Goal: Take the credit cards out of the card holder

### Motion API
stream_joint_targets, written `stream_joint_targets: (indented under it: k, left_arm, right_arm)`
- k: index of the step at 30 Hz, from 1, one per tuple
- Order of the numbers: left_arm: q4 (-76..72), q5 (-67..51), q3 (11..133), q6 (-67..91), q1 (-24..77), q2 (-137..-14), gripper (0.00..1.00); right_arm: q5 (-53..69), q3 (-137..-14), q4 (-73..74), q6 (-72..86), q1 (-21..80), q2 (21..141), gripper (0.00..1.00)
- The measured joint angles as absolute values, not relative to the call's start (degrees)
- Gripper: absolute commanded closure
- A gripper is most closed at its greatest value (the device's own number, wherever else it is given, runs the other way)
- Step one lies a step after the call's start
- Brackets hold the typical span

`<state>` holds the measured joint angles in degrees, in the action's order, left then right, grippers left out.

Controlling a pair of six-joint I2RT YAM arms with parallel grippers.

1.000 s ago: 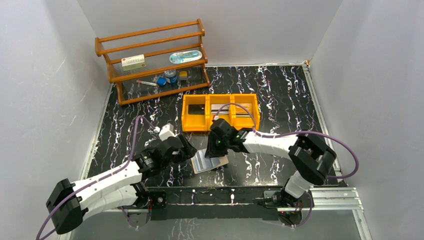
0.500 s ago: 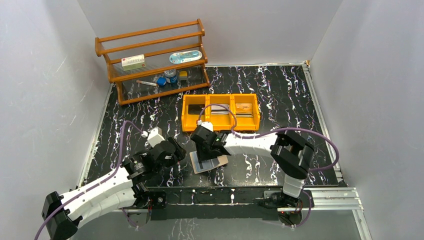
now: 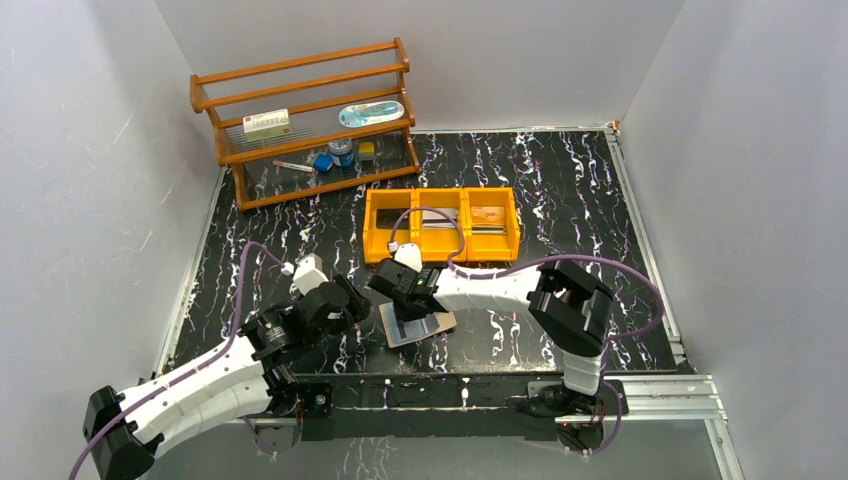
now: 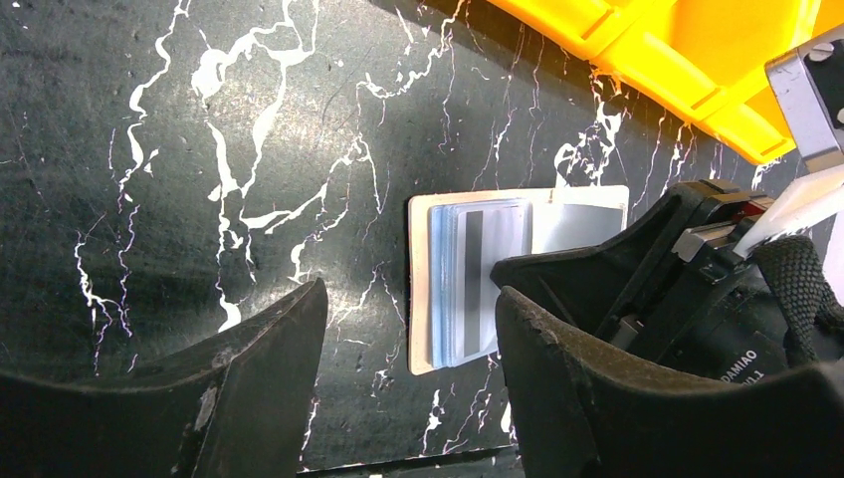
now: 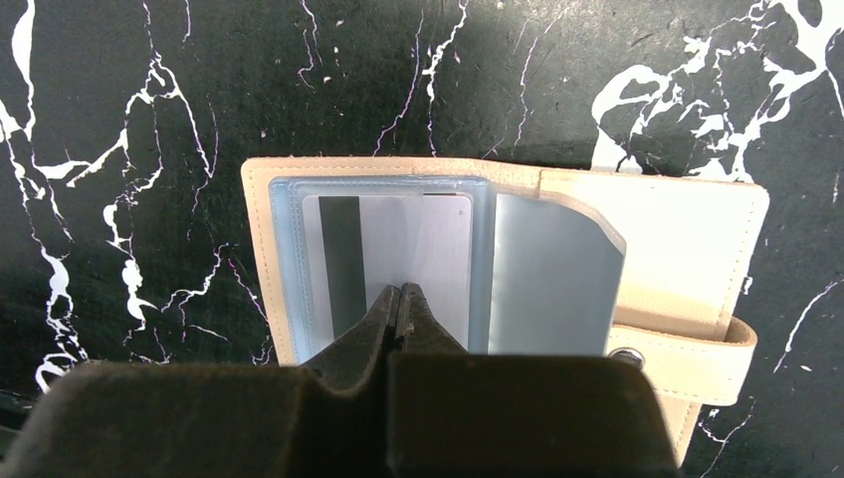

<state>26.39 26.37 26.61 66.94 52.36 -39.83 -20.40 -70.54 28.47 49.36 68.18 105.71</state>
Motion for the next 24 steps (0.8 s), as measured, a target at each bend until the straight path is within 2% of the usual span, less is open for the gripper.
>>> stream_joint_targets:
  k: [8, 16, 24]
  left_arm:
    - [23.16, 24.84, 26.61, 64.27, 52.36, -43.05, 0.38]
    - [16.34, 20.29, 26.63, 60.75, 52.36, -47.31, 0.37]
    - [7.18, 15.27, 26.63, 59.13, 52.36, -52.40, 0.37]
  right_arm:
    - [-20.10, -71.33, 29.23, 49.25, 68.07, 105.89, 1.00]
    - [-11.49, -61.91, 22.13, 49.52, 62.39, 98.37, 1.00]
    - [-7.05, -57.89, 17.54, 50.76, 59.75, 95.48, 1.00]
